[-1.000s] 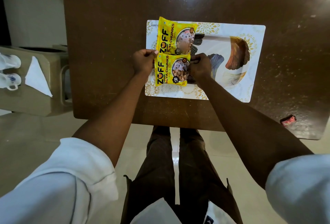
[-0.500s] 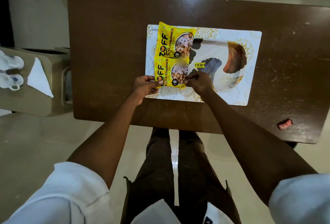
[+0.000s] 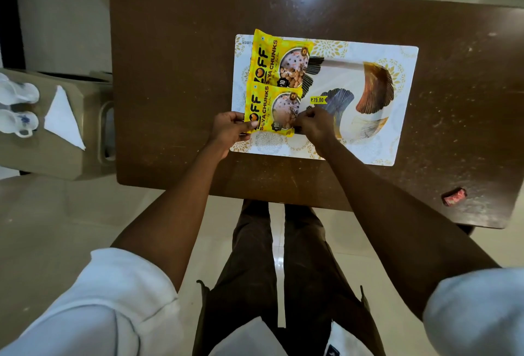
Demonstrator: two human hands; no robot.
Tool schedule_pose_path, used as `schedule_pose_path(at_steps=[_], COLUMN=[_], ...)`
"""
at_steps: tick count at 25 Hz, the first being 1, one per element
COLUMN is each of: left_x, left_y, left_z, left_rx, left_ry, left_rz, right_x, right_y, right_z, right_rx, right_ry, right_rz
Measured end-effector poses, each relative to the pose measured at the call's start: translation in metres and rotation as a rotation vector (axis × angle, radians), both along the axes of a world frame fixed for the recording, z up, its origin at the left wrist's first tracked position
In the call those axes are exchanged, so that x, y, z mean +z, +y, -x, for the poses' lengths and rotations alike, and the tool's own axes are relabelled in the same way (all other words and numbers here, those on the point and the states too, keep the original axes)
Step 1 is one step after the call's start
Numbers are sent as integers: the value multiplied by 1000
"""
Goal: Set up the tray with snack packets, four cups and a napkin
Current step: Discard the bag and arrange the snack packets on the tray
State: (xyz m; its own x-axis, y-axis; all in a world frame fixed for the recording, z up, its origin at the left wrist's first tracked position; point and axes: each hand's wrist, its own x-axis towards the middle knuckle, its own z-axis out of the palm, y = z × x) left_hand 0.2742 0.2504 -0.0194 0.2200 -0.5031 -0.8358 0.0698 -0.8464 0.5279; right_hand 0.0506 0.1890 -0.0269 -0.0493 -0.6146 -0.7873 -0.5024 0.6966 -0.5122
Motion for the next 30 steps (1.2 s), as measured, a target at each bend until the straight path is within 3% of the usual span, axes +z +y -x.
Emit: schedule_pose_path(at_steps=[10, 14, 19, 24, 30], left_x=[12, 51, 157, 309, 500], left_y=[-4, -3, -1, -31, -34], left_z=[10, 13, 7, -27, -147], left_rx=[9, 73, 50, 117, 49], left_ry=[-36, -90, -252, -352, -732], left_rz=[-17, -37, 56, 246, 428], right_x=[1, 36, 161, 326, 516], right_y=[2, -4, -25, -78, -124], right_z=[3, 5, -4, -66, -197], right_rx=[-27, 39, 61, 357, 669], right_ry=[56, 55, -6, -79, -75], right_rz=[45, 95, 204, 453, 810])
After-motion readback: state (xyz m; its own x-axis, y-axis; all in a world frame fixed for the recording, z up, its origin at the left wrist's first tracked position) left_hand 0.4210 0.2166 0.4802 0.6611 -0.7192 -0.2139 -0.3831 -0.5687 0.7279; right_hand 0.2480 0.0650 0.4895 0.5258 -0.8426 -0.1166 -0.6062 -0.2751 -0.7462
